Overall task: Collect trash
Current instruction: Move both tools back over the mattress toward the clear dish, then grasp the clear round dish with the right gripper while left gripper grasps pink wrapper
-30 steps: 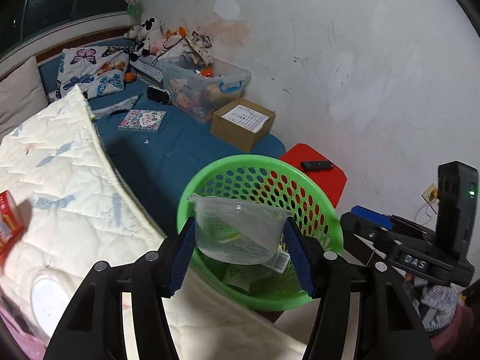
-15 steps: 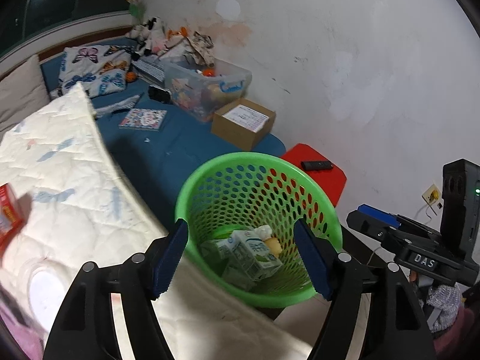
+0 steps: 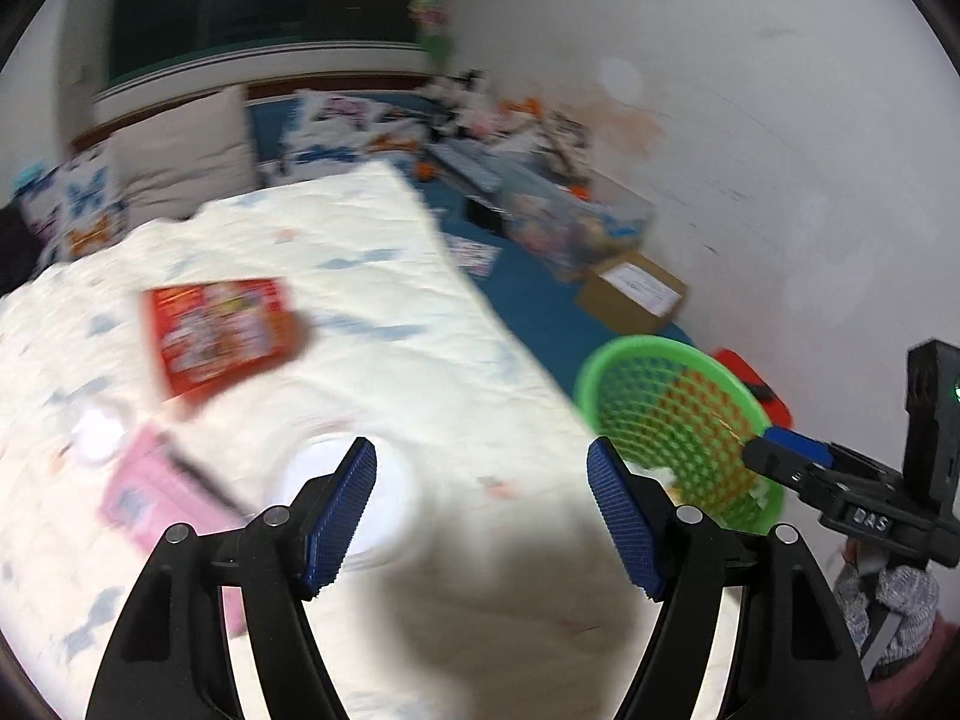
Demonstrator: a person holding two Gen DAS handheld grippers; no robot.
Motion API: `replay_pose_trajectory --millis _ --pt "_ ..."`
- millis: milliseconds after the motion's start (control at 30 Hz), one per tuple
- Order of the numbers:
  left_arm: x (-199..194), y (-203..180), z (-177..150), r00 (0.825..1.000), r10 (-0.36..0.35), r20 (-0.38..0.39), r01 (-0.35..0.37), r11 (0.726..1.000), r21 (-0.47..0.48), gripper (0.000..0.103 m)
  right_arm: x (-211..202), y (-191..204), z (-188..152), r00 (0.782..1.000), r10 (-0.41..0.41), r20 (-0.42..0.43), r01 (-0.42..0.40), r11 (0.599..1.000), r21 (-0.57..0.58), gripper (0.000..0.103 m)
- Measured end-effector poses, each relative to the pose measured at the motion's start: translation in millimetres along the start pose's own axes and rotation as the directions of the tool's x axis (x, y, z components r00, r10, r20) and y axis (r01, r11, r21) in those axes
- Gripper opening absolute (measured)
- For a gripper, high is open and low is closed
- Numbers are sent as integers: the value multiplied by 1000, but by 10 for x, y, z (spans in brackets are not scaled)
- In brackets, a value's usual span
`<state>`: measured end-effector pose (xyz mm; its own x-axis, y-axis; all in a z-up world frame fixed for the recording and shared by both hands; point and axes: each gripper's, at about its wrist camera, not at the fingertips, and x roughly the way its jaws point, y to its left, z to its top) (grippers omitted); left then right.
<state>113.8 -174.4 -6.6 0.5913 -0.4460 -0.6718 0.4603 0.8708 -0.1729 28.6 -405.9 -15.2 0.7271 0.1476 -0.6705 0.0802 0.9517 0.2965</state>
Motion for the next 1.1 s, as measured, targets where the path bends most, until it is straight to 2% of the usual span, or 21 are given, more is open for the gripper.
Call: replay_pose_trajectory --millis 200,367,500,767,900,1100 --pt "-211 672 -112 988 154 4 -152 978 -140 70 264 419 33 997 67 -48 -71 994 -83 73" --pt "-392 1124 -264 976 218 -12 -214 945 -247 70 546 860 16 987 115 -115 -135 973 -187 74" --pt "-496 1334 -367 968 248 -23 -244 924 -294 70 752 1178 -22 977 143 -157 -180 950 -254 82" --pt "-539 1579 -506 966 253 -60 -257 893 -370 70 1142 1681 -116 958 153 -242 -245 876 -415 87" --pt "-510 1630 -540 967 244 -76 -254 883 -395 75 1367 1767 -123 950 138 -281 -256 860 -443 91" --pt "-422 1706 -516 974 205 -96 -226 863 -452 77 1566 1822 -103 948 117 -295 -251 844 -473 94"
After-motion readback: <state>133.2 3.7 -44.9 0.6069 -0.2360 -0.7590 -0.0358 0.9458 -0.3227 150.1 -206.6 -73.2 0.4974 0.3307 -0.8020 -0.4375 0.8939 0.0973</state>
